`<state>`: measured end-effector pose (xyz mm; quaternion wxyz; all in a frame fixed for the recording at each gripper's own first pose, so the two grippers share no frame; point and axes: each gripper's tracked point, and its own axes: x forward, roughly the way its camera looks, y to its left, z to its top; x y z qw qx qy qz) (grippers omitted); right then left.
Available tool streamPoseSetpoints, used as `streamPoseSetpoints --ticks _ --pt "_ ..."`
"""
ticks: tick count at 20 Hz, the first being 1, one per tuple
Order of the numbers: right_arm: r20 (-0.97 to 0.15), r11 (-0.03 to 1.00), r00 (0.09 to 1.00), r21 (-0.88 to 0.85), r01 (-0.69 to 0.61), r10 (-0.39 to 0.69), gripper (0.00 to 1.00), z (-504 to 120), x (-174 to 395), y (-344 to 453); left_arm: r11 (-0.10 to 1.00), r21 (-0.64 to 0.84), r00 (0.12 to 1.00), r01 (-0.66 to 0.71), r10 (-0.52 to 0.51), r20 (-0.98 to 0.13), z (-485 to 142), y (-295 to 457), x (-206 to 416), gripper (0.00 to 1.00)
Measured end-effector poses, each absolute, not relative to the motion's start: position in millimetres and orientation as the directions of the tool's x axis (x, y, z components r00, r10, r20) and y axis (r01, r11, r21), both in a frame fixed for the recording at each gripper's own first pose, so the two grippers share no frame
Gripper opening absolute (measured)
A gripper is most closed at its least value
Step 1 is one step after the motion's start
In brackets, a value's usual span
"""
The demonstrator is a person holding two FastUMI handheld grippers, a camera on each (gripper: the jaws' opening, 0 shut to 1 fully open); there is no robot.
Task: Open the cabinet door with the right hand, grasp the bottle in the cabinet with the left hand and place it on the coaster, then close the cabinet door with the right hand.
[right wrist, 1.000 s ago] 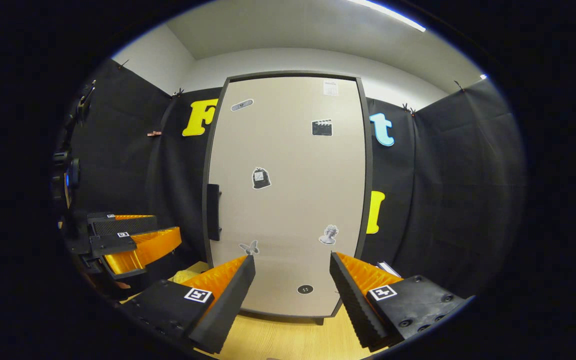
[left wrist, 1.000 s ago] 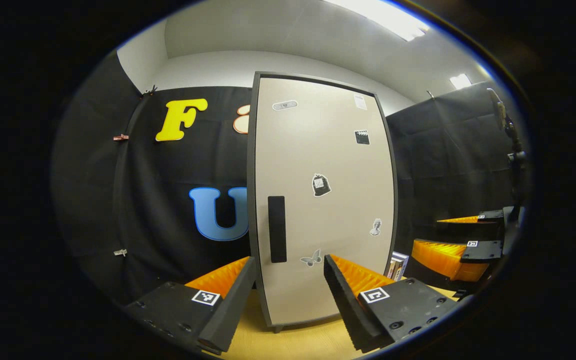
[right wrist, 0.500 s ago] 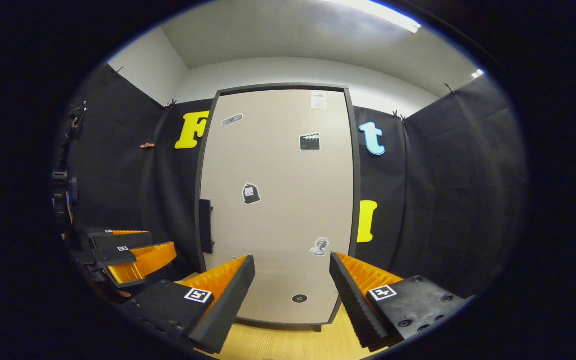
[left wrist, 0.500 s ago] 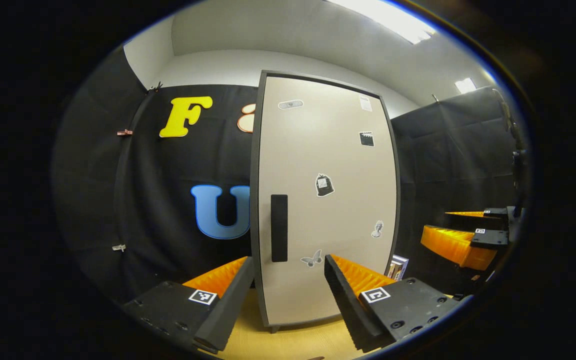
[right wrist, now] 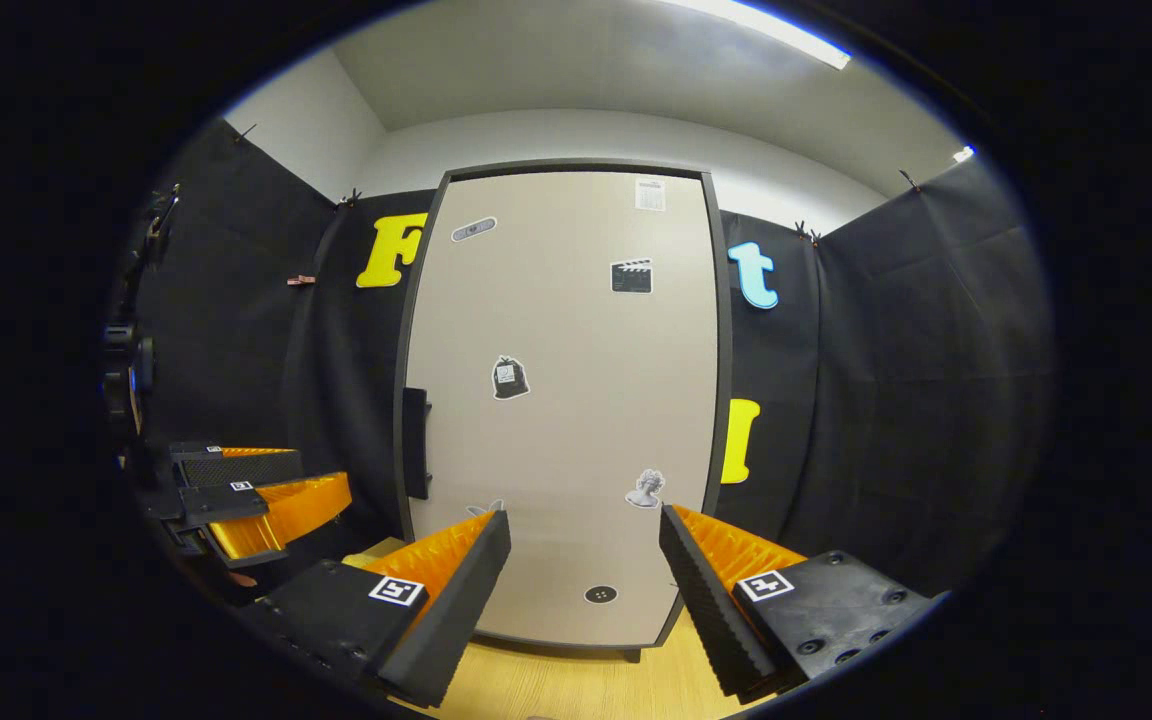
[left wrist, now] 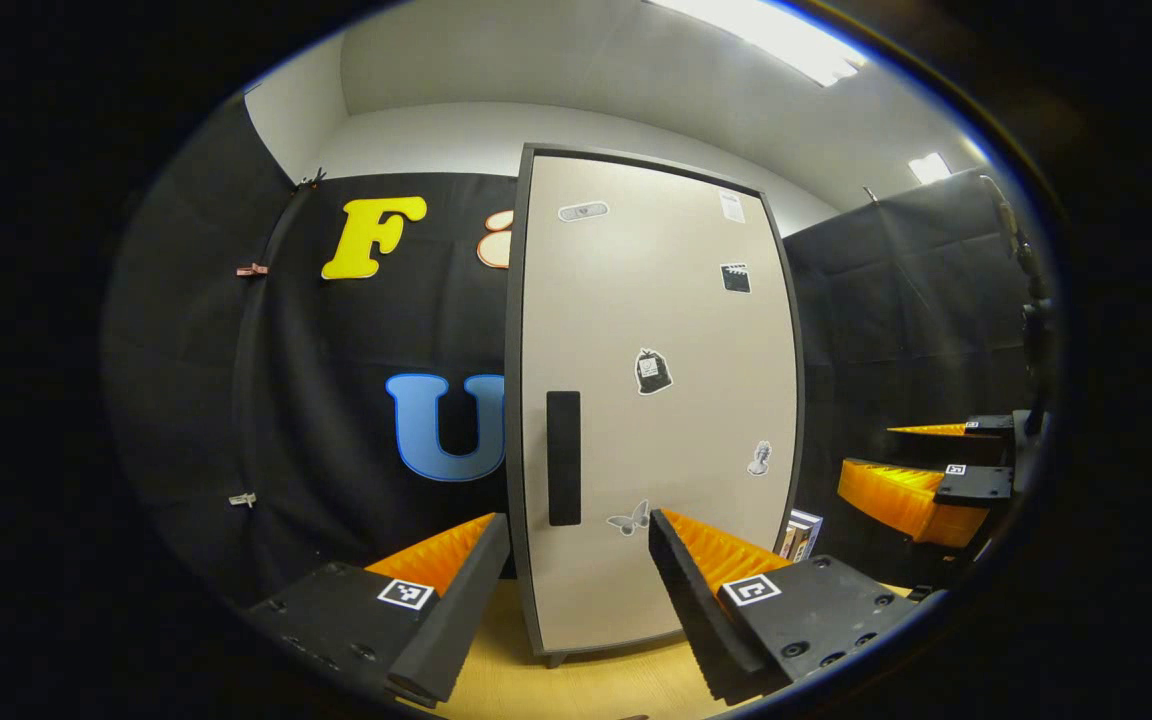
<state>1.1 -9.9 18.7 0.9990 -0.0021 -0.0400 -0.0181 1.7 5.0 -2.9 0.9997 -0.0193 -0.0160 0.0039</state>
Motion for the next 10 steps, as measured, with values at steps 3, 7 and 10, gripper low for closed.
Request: streamPoseSetpoints --ticks 3,7,10 --pt "0.072 1.000 0.997 -0.009 0.029 -0.028 0.98 16 4 -3 0.998 -0.061 0.999 -0.013 0.015 0.042 -3 14 0 0.89" --pt "0.068 1.000 0.998 -0.011 0.010 -0.009 0.98 15 13 14 0.999 -0.042 0.998 -0.034 0.036 0.050 -3 33 -5 0.89" --pt "0.064 1.000 0.998 -0.012 -0.015 0.016 0.98 15 21 33 0.998 -0.033 0.998 -0.050 0.051 0.035 -7 47 -9 0.89"
